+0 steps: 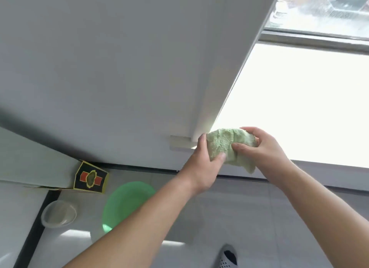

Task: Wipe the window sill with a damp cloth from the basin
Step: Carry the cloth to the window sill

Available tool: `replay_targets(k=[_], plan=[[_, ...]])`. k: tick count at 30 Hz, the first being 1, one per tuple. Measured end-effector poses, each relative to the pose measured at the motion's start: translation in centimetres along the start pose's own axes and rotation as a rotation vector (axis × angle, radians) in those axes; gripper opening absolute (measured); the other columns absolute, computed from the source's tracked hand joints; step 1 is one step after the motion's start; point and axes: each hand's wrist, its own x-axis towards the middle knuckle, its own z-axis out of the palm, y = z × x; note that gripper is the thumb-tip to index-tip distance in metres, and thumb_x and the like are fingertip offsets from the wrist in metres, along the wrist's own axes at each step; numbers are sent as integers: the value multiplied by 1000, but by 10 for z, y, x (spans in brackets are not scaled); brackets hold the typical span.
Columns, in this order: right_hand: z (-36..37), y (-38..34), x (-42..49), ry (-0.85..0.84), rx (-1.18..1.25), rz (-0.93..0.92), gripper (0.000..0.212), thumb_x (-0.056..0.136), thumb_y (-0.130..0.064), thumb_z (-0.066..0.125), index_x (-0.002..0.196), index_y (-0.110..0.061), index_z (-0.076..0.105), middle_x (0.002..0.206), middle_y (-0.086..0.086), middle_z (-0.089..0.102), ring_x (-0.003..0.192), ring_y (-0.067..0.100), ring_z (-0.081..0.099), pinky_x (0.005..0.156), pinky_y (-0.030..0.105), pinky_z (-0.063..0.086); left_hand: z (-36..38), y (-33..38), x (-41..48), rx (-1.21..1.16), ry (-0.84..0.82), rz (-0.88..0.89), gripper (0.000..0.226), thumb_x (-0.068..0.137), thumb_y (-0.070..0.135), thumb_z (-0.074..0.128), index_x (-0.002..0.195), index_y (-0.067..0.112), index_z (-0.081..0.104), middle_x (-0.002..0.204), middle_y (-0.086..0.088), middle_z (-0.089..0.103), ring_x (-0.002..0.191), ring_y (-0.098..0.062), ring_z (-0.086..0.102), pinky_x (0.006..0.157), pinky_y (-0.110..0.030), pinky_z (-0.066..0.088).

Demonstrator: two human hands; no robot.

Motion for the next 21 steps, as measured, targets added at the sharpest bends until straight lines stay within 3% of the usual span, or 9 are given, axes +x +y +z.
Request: replay_targets(k=[4,7,9,12,15,18,21], plan=[[-77,10,57,32,-52,-12,38,80,-17,81,110,-35,65,91,10,75,82,27,74,79,43,61,71,21,65,-2,104,-33,25,95,31,51,119,30,43,102,12,60,84,-9,59,83,-35,50],[-101,12,99,29,1,-19,38,81,-20,81,108,-41,64,107,14,69,91,29,73,80,47,61,91,38,113,-37,266,-103,45,95,25,47,139,25,38,127,1,59,110,-22,59,98,-48,49],[-104,11,126,51,-22,-59,39,80,-24,81,110,-42,64,108,7,67,89,22,72,70,40,62,93,40,138,-20,340,-144,55,97,26,46,149,29,27,137,0,54,118,-26,56,101,-40,46],[-102,10,160,57,-36,-111,42,82,-25,81,118,-36,63,105,2,65,74,8,69,52,25,55,91,37,167,121,472,-103,49,99,22,50,144,30,34,125,1,54,102,-18,56,86,-20,37],[-104,10,191,23,-61,-125,41,83,-29,79,120,-36,62,106,1,68,79,10,70,58,28,58,87,35,200,133,548,-129,39,99,18,51,133,36,43,132,1,50,108,-19,57,91,-30,42],[-109,3,221,-1,-108,-150,42,83,-32,78,122,-37,61,105,-9,65,80,5,67,59,16,54,86,36,233,164,601,-176,36,98,16,49,128,36,49,135,6,49,111,-17,55,86,-25,39],[-113,-5,254,-47,-116,-166,46,85,-25,76,128,-33,59,98,-15,65,71,-2,66,58,16,54,85,43,266,138,676,-146,40,96,7,49,131,25,53,138,0,52,123,-19,51,103,-29,39]])
